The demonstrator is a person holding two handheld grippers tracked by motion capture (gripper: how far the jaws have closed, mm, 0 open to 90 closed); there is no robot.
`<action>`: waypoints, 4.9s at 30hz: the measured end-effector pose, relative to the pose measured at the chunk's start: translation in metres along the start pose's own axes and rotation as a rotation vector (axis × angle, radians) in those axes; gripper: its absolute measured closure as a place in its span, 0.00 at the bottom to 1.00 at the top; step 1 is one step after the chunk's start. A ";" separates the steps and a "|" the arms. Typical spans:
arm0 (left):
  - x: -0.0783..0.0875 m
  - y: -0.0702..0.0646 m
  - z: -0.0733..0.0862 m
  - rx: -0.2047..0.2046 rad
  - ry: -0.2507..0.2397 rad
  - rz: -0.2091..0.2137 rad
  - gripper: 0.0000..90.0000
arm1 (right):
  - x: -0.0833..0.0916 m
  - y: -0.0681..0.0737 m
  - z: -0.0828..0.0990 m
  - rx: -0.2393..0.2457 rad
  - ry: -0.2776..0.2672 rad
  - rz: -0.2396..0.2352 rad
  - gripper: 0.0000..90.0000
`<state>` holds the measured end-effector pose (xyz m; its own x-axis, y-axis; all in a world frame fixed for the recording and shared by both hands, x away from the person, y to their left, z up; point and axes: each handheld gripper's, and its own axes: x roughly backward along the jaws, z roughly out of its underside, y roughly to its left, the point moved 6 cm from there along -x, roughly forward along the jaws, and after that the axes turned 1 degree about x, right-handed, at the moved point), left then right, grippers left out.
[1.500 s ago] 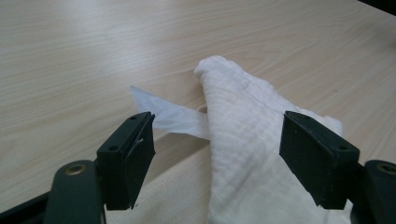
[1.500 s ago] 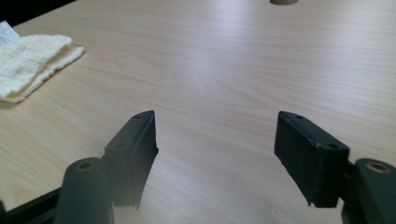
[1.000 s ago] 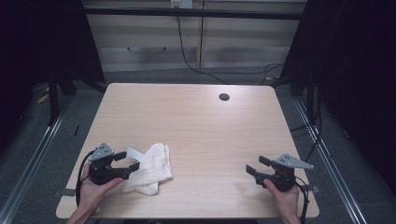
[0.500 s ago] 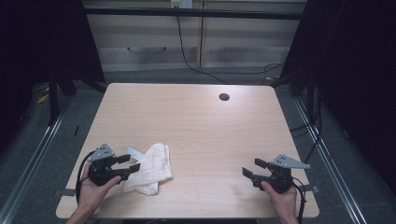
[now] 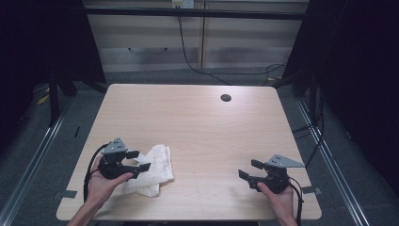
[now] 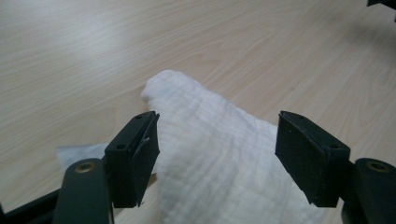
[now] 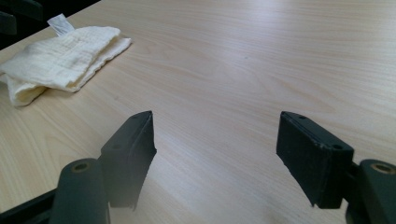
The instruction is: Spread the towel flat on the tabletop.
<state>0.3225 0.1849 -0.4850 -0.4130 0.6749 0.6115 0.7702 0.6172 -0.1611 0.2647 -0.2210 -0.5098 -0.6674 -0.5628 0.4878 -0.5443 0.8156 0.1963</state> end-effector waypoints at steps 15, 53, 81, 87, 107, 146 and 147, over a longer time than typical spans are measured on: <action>-0.019 0.006 0.011 0.012 0.085 -0.026 0.49 | 0.001 -0.002 0.001 -0.006 -0.004 0.016 0.30; -0.089 -0.023 0.001 -0.051 0.119 0.083 0.75 | -0.009 0.005 0.008 0.008 0.074 -0.026 0.32; -0.128 -0.086 -0.016 -0.072 0.117 0.225 0.68 | -0.011 0.009 0.009 0.008 0.094 -0.055 0.32; -0.108 -0.085 -0.028 -0.061 0.066 0.231 0.40 | -0.012 0.011 0.009 0.013 0.114 -0.057 0.33; -0.048 -0.018 -0.002 0.063 0.007 0.116 0.32 | -0.076 0.027 -0.053 0.132 0.174 -0.210 0.45; -0.049 -0.006 0.010 0.058 0.007 0.083 0.29 | -0.138 0.017 -0.038 0.119 0.283 -0.212 0.95; -0.049 -0.006 0.011 0.058 0.008 0.081 0.29 | -0.137 0.016 -0.039 0.117 0.273 -0.211 0.95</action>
<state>0.3331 0.1524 -0.5222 -0.3466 0.7207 0.6004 0.7712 0.5833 -0.2550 0.3674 -0.1253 -0.5400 -0.3822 -0.6473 0.6595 -0.7207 0.6555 0.2257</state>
